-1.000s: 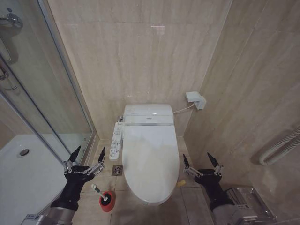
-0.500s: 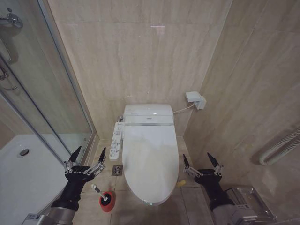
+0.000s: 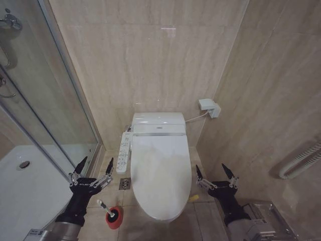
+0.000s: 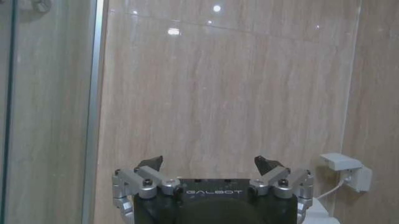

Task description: Open the toilet lid, clean the toilet bowl with a toilet brush, close the toilet lid, and flush.

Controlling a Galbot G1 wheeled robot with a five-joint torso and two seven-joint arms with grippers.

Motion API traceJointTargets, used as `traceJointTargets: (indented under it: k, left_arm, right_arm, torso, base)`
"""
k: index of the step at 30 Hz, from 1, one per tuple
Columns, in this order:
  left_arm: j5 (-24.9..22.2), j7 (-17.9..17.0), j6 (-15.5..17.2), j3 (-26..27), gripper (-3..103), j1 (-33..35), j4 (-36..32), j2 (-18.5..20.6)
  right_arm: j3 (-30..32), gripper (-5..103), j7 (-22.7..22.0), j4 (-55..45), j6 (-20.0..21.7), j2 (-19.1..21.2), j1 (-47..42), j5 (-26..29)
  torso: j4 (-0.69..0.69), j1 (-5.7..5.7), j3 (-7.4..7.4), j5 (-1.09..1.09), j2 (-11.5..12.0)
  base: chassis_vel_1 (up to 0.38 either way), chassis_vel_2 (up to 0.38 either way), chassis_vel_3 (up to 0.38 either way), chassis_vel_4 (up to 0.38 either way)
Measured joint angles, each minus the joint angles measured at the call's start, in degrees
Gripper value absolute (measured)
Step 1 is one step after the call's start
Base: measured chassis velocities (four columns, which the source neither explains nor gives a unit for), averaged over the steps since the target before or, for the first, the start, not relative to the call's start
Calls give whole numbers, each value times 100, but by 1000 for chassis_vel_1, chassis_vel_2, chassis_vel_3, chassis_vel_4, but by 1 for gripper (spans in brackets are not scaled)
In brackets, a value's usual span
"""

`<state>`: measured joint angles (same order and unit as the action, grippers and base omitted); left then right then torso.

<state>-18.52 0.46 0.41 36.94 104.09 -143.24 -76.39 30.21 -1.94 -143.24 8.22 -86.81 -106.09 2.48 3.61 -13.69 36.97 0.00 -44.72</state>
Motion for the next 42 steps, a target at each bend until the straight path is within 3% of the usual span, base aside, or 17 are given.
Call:
traceJointTargets:
  k: [23, 42]
  left_arm:
    - [29, -3, -8, -25, 99, -4, 0, 21]
    - [-15, 59, -195, 5, 99, -11, 0, 8]
  right_arm:
    - [0, 100, 0, 0, 0, 0, 0, 0]
    - [0, 100, 0, 0, 0, 0, 0, 0]
  torso:
    - [0, -1, 0, 0, 0]
    - [-1, 0, 0, 0, 0]
  base:
    - [-51, 54, 58, -53]
    - [-59, 57, 56, -62]
